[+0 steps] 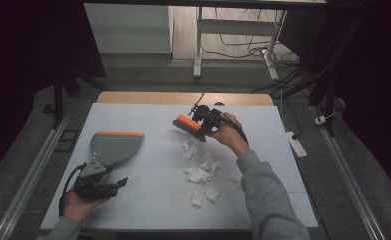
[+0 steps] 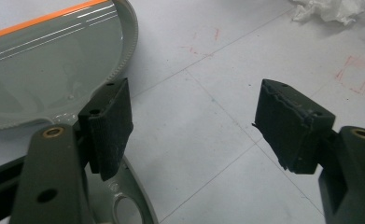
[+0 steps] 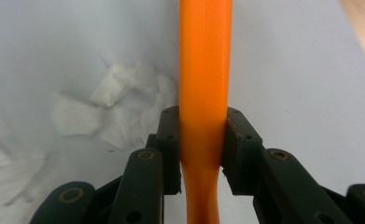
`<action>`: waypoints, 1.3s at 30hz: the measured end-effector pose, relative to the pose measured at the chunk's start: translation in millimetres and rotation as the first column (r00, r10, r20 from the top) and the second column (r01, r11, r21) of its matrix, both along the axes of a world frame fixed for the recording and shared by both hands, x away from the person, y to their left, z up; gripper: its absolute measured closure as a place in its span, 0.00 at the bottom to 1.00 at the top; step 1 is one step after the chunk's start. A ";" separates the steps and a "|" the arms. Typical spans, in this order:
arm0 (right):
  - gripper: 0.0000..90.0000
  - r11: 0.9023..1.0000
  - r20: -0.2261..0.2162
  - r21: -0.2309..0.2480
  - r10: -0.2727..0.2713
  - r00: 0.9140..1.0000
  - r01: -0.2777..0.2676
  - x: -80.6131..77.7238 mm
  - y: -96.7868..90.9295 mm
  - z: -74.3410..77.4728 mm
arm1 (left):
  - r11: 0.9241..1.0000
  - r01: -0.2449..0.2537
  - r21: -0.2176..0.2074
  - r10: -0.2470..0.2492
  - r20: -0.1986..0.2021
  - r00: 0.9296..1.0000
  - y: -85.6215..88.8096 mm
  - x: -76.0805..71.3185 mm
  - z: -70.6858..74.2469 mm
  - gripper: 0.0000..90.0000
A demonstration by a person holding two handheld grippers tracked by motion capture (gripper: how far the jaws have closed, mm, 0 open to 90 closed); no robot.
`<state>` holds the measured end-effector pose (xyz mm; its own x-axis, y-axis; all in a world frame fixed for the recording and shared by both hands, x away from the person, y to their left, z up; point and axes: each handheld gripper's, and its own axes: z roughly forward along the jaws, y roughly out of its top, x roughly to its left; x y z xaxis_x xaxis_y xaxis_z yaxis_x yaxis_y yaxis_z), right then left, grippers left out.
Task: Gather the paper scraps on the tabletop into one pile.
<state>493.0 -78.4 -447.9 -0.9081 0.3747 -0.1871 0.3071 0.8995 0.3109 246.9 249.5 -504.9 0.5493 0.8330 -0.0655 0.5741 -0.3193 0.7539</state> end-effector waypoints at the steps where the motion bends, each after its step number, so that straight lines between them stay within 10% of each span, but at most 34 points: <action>1: 0.79 1.000 -0.007 -0.019 0.020 1.000 -0.020 -3.4 2.2 -0.4 | 1.000 0.000 0.000 0.000 0.000 1.000 -0.1 -0.1 0.0 0.31; 13: 0.79 0.972 -0.111 -0.049 0.224 0.968 -0.231 -56.2 -8.8 5.0 | 1.000 0.006 0.002 -0.006 0.004 1.000 -2.2 -1.1 1.1 0.31; 21: 0.79 0.982 0.010 0.135 0.133 0.991 -0.133 -63.0 -40.2 37.7 | 1.000 0.004 0.003 -0.004 0.003 1.000 -2.2 -0.8 1.1 0.31; 28: 0.79 0.963 -0.037 0.241 0.137 0.990 -0.125 -81.1 -64.2 52.3 | 1.000 0.001 0.000 -0.001 0.005 1.000 -1.4 -1.1 1.3 0.31; 34: 0.79 0.952 -0.099 0.249 0.206 0.974 -0.177 -118.4 -72.7 46.9 | 1.000 0.007 0.005 -0.007 0.000 1.000 -3.4 -0.1 0.6 0.31; 39: 0.79 0.943 -0.191 0.245 0.277 0.942 -0.228 -154.8 -69.7 37.0 | 1.000 0.005 0.002 -0.005 0.004 1.000 -2.7 -0.5 1.3 0.31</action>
